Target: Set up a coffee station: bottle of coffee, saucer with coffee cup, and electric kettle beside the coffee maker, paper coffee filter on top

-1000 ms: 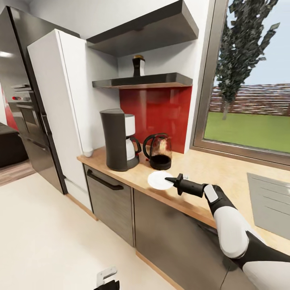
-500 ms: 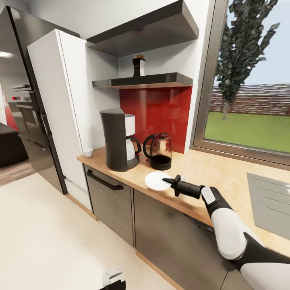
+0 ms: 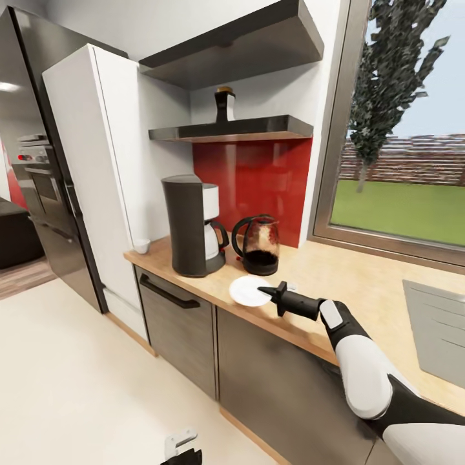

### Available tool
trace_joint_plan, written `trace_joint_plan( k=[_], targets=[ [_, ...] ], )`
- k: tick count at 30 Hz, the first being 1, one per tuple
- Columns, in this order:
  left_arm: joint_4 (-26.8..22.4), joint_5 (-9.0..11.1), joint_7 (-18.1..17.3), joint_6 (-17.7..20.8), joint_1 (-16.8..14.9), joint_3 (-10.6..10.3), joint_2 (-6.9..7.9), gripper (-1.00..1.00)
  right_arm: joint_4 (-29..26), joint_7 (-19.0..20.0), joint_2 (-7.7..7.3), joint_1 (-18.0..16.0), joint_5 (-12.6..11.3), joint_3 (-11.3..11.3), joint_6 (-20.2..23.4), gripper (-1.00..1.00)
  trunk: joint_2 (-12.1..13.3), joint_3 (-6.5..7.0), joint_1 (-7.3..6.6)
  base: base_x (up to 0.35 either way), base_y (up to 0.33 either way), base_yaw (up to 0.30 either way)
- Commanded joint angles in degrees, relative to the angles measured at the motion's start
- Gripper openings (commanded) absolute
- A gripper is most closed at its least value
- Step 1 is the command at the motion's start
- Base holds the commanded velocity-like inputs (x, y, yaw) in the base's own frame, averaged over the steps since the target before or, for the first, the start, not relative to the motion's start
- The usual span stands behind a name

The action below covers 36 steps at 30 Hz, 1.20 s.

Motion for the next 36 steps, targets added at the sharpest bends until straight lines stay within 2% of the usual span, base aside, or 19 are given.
trace_joint_plan(
  k=[1, 9, 13, 19, 25, 36],
  targets=[
    [-0.1, 0.3, 0.3, -0.1, 0.0, -0.5, 0.01, 1.00, -0.1, 0.0, 0.01, -0.1, 0.1, -0.4, 0.3, -1.00, 0.0, -0.07, 0.02, 0.242, 0.180, 0.000],
    [-0.1, 0.3, 0.3, -0.1, 0.0, -0.5, 0.01, 1.00, -0.7, 0.1, -0.48, -0.1, 0.1, -0.3, -0.1, -1.00, 0.0, -0.07, 0.02, 0.193, 0.195, 0.000],
    [-0.1, 0.3, 0.3, -0.1, 0.0, -0.5, 0.01, 1.00, -0.7, 0.0, -1.77, -0.1, 0.1, -0.1, -1.0, -1.00, 0.0, -0.07, 0.02, 0.057, 0.089, 0.000],
    [-0.1, 0.3, 0.3, -0.1, 0.0, -0.6, 0.01, 1.00, -0.7, 0.0, -2.52, -0.1, 0.1, -0.2, -1.1, -1.00, 0.0, -0.06, 0.02, 0.003, 0.005, -0.021],
    [0.0, 0.2, 0.3, -0.1, 0.0, -0.6, 0.09, 1.00, -0.7, 0.1, -2.52, -0.1, 0.1, -0.2, -1.1, -1.00, 0.0, 0.06, 0.02, 0.000, 0.047, -0.222],
    [-0.1, 0.2, 0.3, -0.1, 0.0, -0.6, 0.10, 1.00, -0.7, 0.2, -2.46, -0.1, 0.1, -0.1, -1.1, -1.00, 0.0, 0.35, 0.02, 0.000, 0.269, -0.266]
  ],
)
